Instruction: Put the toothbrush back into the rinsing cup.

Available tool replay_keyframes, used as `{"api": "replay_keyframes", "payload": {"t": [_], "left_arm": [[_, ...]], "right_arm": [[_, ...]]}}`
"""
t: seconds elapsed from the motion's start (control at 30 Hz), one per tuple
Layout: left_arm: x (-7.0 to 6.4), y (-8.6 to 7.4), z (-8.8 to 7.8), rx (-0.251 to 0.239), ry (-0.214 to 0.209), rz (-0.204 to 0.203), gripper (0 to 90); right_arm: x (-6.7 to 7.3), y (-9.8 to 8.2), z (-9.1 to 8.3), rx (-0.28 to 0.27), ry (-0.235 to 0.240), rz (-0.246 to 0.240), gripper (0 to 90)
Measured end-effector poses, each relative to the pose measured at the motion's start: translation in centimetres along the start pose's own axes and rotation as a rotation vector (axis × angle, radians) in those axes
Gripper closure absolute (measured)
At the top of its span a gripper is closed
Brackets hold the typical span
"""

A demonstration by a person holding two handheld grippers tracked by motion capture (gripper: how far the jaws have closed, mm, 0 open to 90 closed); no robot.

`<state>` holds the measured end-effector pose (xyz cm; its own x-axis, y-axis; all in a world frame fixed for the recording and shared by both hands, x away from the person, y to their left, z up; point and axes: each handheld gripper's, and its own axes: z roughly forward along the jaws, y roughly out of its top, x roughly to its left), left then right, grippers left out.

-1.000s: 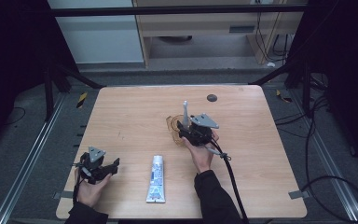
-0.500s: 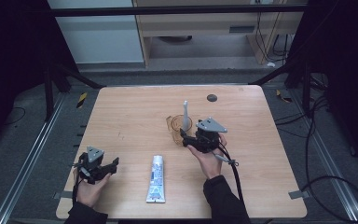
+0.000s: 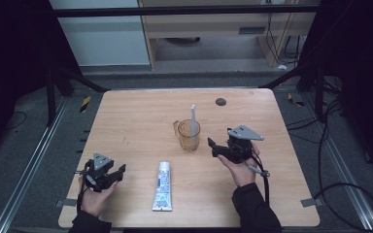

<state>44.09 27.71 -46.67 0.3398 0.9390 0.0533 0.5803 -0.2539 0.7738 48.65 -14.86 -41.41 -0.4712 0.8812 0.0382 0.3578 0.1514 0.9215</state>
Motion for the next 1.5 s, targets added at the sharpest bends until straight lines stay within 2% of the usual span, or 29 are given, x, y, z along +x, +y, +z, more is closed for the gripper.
{"api": "replay_keyframes", "payload": {"t": [0.1, 0.17, 0.23, 0.27, 0.33, 0.43, 0.7, 0.83, 0.87, 1.0, 1.2, 1.3, 1.43, 1.5], "left_arm": [[-0.4, 0.1, -0.1, 0.007, -0.028, 0.008, 59.6], [-0.9, 0.1, -0.2, 0.02, -0.063, 0.022, 64.4], [-1.1, 0.1, -0.2, 0.024, -0.077, 0.03, 66.5], [-1.4, 0.1, -0.2, 0.029, -0.092, 0.034, 70.7], [-2.0, 0.1, -0.3, 0.043, -0.117, 0.055, 72.6], [-3.0, 0.2, -0.4, 0.052, -0.147, 0.08, 77.3], [-4.6, 0.3, -0.5, 0.058, -0.21, 0.101, 85.1], [-5.7, 0.0, -0.3, 0.084, -0.257, 0.128, 89.2], [-5.7, 0.0, -0.3, 0.084, -0.257, 0.128, 89.4], [-7.0, -0.2, 0.0, 0.122, -0.307, 0.166, 89.7], [-8.0, -0.7, 0.3, 0.172, -0.339, 0.219, 89.7], [-8.3, -0.9, 0.4, 0.186, -0.351, 0.221, 89.7], [-9.1, -1.2, 0.5, 0.2, -0.371, 0.246, 89.8], [-9.2, -1.3, 0.5, 0.2, -0.368, 0.248, 89.8]], "right_arm": [[-1.3, -0.9, -1.4, 0.015, 0.0, 0.012, 20.1], [-1.9, -1.4, -2.1, 0.025, 0.002, 0.018, 20.3], [-2.2, -1.7, -2.4, 0.03, -0.001, 0.019, 20.4], [-2.6, -2.4, -2.9, 0.039, -0.004, 0.026, 20.5], [-2.9, -2.7, -3.1, 0.043, -0.006, 0.028, 20.5], [-3.6, -3.9, -3.6, 0.078, -0.026, 0.012, 20.5], [-4.3, -5.4, -3.8, 0.124, -0.032, 0.02, 20.6], [-4.3, -5.8, -3.7, 0.14, -0.036, 0.005, 20.7], [-4.3, -5.8, -3.7, 0.14, -0.036, 0.005, 20.7], [-4.5, -6.0, -3.8, 0.145, -0.043, 0.007, 20.5], [-4.7, -6.2, -3.9, 0.149, -0.051, 0.015, 20.2], [-4.7, -6.3, -4.0, 0.151, -0.052, 0.01, 19.9], [-4.8, -6.3, -4.1, 0.151, -0.054, 0.016, 19.6], [-4.8, -6.3, -4.1, 0.15, -0.055, 0.016, 19.5]]}}
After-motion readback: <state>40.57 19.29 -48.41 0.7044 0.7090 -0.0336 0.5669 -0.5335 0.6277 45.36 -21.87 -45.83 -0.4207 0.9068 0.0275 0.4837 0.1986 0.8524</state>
